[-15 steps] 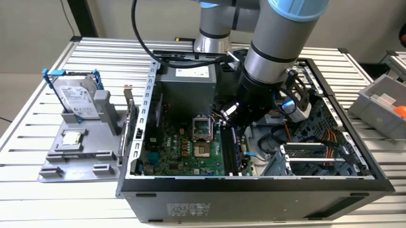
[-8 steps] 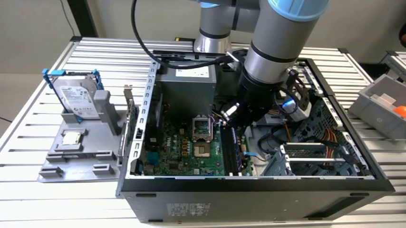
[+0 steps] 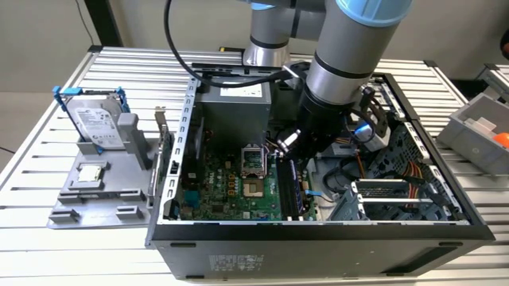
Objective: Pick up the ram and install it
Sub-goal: 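Press down the ram until it locks into place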
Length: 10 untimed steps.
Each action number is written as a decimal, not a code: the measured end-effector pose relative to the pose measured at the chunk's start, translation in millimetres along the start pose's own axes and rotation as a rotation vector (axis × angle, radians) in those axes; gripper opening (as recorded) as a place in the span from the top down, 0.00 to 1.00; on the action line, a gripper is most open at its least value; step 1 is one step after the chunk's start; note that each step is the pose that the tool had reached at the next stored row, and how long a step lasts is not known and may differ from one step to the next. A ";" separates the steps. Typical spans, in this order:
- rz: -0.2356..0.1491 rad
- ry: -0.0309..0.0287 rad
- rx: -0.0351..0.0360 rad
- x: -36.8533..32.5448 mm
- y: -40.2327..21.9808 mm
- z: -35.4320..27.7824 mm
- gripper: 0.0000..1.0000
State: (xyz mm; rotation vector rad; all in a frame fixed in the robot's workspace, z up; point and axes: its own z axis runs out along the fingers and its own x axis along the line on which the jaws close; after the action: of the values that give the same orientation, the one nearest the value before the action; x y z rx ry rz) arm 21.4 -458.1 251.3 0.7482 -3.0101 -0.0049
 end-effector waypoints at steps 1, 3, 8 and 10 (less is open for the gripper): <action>-0.005 0.0002 0.0003 0.0 0.0 -0.1 1.00; -0.017 0.0002 0.0007 0.0 0.0 0.0 1.00; -0.050 0.0007 0.0019 0.0 0.0 0.0 1.00; -0.064 0.0008 0.0024 0.0 0.0 0.0 1.00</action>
State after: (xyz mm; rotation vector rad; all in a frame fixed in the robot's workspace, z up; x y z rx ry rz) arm 21.4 -458.1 251.3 0.8439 -2.9846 -0.0029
